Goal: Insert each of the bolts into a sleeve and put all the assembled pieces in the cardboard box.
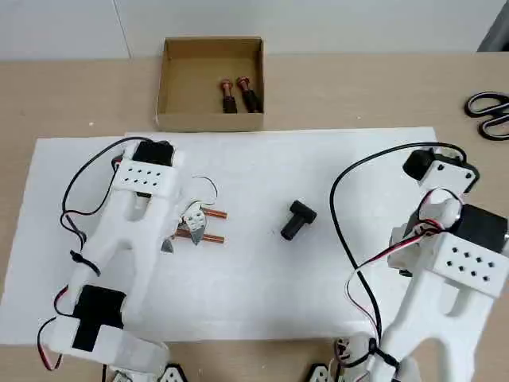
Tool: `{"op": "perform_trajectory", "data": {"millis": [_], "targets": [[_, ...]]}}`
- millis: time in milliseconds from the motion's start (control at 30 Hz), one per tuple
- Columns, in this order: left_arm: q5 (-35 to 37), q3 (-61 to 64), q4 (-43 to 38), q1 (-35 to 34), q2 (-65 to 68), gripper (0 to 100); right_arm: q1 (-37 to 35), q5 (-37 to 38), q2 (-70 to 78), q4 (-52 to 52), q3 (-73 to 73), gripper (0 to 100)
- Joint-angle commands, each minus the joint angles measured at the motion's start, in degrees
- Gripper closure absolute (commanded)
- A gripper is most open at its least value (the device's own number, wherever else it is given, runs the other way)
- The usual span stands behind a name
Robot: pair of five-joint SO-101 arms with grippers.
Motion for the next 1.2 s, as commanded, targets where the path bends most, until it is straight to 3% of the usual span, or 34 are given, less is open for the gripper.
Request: {"op": "perform_trajectory", "data": {"millis": [0, 767, 1167], "targets": [[-0.4, 1.3, -3.3, -0.3, -0.3, 85, 0.5, 0.7, -1.1, 0.5, -0.3, 99.5], [-0.2, 2.2, -11.7, -0.4, 0.0, 85, 0.3, 0.7, -1.1, 0.4, -0.3, 99.5], [-0.2, 1.5, -11.3, -0.4, 9.8, 85, 0.5, 0.8, -1.1, 0.4, -0.3, 99.5]]}}
